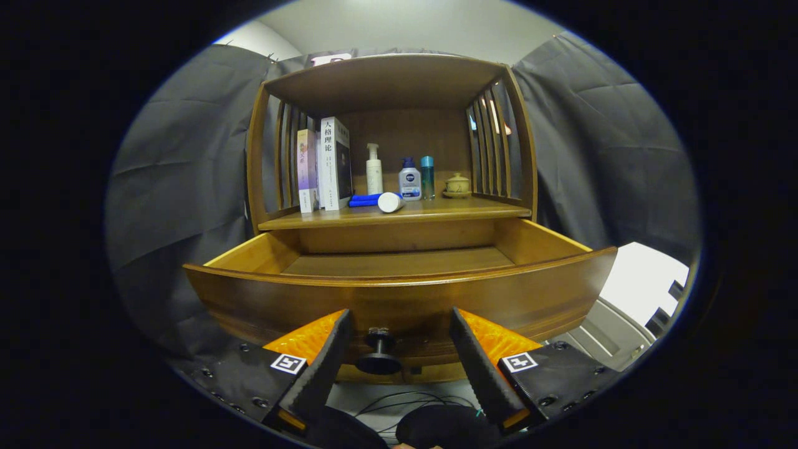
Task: Pull open the drawer, take out the items inside it, and place them on the countertop above the cabinet.
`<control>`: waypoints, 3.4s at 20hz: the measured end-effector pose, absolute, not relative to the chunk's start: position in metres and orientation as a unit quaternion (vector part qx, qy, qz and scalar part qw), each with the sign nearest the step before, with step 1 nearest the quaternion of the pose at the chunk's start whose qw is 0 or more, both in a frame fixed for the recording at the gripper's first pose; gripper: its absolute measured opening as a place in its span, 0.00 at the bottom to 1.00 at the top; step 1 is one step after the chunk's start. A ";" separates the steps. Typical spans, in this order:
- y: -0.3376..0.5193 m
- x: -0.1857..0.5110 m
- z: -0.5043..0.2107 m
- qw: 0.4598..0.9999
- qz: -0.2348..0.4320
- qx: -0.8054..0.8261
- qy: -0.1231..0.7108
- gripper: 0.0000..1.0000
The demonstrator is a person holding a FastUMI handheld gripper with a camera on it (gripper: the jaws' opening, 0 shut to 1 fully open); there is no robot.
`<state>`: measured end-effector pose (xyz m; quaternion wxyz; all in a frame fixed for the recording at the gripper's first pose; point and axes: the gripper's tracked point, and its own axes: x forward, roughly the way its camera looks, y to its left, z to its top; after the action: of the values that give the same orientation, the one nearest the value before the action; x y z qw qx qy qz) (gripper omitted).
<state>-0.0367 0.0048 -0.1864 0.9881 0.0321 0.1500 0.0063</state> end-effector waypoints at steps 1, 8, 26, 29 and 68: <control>0.008 -0.035 -0.187 0.988 0.008 0.030 0.150 0.98; 0.013 -0.031 -0.189 0.988 0.016 0.035 0.147 0.98; 0.022 0.042 -0.185 0.989 0.016 0.035 0.144 0.98; 0.024 0.056 -0.186 0.990 0.010 0.032 0.141 0.98; 0.020 0.044 -0.105 0.992 0.034 0.064 0.107 0.98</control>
<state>0.0439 0.0204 -0.1052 0.9916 0.0636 0.1068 0.0344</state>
